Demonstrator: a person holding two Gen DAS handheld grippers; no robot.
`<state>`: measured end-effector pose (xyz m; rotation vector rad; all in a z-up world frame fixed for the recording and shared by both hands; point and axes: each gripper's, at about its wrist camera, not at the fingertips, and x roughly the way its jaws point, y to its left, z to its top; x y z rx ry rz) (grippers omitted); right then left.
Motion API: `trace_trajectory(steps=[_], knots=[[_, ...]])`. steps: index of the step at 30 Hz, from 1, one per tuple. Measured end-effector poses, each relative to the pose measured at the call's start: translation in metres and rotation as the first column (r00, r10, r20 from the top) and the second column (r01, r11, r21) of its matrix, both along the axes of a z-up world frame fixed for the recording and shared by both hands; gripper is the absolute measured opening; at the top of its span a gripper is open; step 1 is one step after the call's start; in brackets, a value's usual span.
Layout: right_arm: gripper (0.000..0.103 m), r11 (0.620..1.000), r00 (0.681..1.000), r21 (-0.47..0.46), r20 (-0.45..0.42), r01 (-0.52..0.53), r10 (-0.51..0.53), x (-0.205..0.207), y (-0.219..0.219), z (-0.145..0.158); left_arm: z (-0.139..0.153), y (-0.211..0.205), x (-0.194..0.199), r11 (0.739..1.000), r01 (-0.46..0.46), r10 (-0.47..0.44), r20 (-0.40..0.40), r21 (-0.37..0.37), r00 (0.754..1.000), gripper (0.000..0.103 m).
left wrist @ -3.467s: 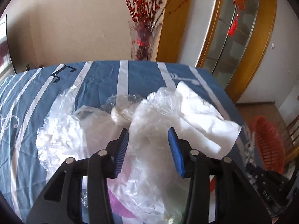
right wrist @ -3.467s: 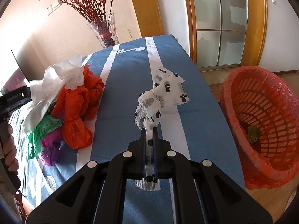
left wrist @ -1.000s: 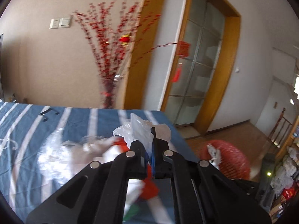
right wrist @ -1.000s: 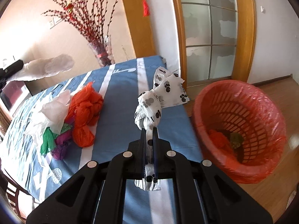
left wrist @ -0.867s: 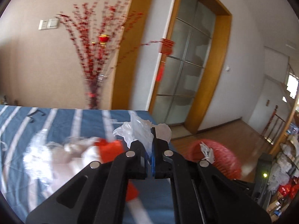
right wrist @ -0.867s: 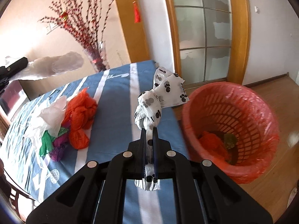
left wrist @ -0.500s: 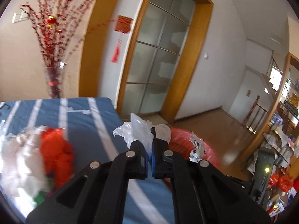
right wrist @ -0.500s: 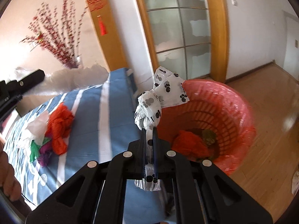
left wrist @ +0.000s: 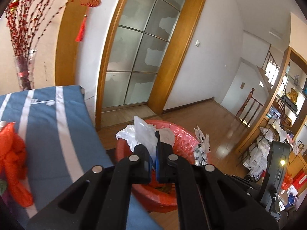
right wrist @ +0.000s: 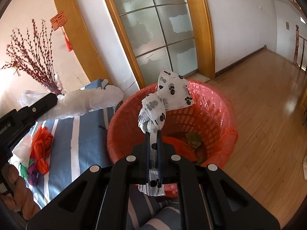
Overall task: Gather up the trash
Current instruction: 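Carry the clear bag and tissue over the basket and open both tools, then return both tools to the table while the right tool grasps the white bag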
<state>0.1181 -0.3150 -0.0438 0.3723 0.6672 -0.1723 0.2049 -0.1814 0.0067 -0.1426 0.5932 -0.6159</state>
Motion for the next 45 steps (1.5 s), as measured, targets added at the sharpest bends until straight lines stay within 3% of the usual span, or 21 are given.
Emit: trace_trajectory(steps=[6,8,9,12,21,30,38,45], knots=[[0.008,1.000,1.000,0.025,0.011,0.014,-0.014,0.008,-0.016,0.001,-0.013,-0.026,0.008,0.999,0.023,-0.023,-0.018,0.028,1.000,0.009],[0.010,0.999,1.000,0.037,0.010,0.028,-0.028,0.010,-0.021,-0.001,-0.021,-0.030,0.012,0.999,0.022,-0.020,-0.042,0.039,0.999,0.019],[0.013,0.999,0.999,0.040,0.006,0.031,-0.031,0.010,-0.023,-0.003,-0.025,-0.030,0.014,0.999,0.016,-0.013,-0.053,0.047,0.999,0.027],[0.027,0.999,0.999,0.035,-0.001,0.040,-0.040,0.006,-0.024,-0.007,-0.032,-0.025,0.016,0.998,0.002,0.002,-0.076,0.056,0.997,0.029],[0.028,1.000,1.000,-0.008,-0.016,0.026,-0.026,0.000,-0.006,-0.010,-0.026,0.026,0.000,0.991,-0.099,0.106,-0.084,0.085,0.991,0.046],[0.028,0.993,0.994,-0.051,0.001,-0.110,0.111,0.001,0.051,-0.001,-0.006,0.094,-0.046,0.967,-0.222,0.226,-0.017,0.127,0.974,0.050],[0.028,0.970,0.972,-0.066,0.010,-0.235,0.236,0.002,0.104,0.009,0.018,0.169,-0.079,0.907,-0.403,0.396,0.076,0.123,0.915,0.053],[0.028,0.910,0.912,-0.093,0.032,-0.404,0.408,0.004,0.174,0.026,0.020,0.243,-0.107,0.801,-0.576,0.559,0.139,0.162,0.817,0.058]])
